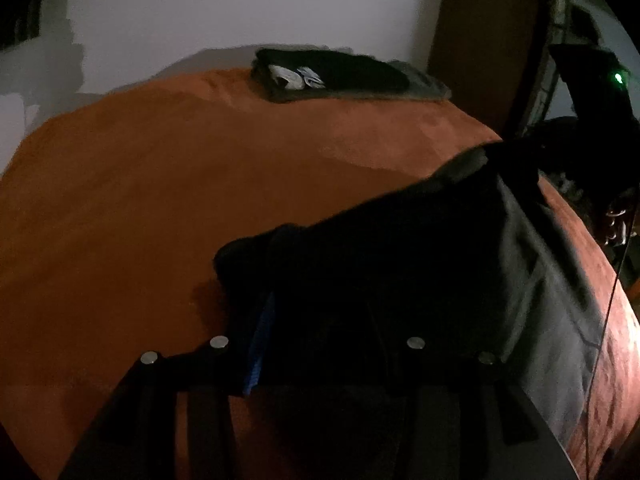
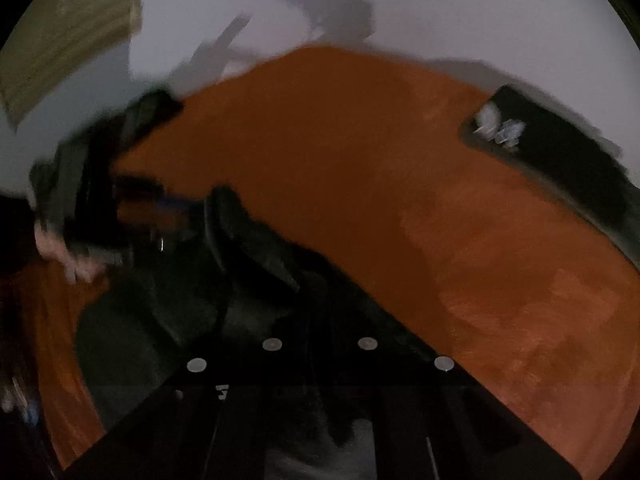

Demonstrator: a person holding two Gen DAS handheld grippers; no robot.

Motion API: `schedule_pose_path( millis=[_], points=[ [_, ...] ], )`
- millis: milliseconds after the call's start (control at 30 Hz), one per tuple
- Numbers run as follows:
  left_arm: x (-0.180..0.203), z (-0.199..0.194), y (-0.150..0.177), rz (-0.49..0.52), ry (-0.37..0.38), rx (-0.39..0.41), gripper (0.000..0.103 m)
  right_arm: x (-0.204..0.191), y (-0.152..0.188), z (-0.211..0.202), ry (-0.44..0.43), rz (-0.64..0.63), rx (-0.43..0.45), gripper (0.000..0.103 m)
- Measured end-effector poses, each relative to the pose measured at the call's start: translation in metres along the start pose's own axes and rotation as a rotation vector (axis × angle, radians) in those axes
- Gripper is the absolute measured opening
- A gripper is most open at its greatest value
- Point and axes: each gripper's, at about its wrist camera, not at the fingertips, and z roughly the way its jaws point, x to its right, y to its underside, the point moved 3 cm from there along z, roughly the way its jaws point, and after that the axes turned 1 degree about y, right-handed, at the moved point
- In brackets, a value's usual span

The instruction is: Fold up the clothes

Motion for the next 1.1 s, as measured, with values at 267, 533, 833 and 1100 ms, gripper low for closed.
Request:
schedule_pose_path(
  millis=[267,533,833,1100],
  points=[
    [-0.022,0.007,0.030,-0.132,0.009,-0.073,0.053,0.052,-0.003,0.075,-0.127,0.235,-0.310,0.029],
    [-0.021,0.017,-0.004,-0.168,0.008,-0.074,0.054,-0.026,-0.041,0.078,-0.147,-0.046,-0.258,0.048],
    [-0.023,0.027,0.035,-0.231,0.025,-0.089,0.062,-0.061,-0.049,0.089,-0.130,-0.108,-0.183,0.001],
    [-0.026,0.019,0.046,-0.238,0.038,-0.092,0.063,-0.038,-0.044,0.109,-0.088,0.034,-0.237,0.004]
  ],
)
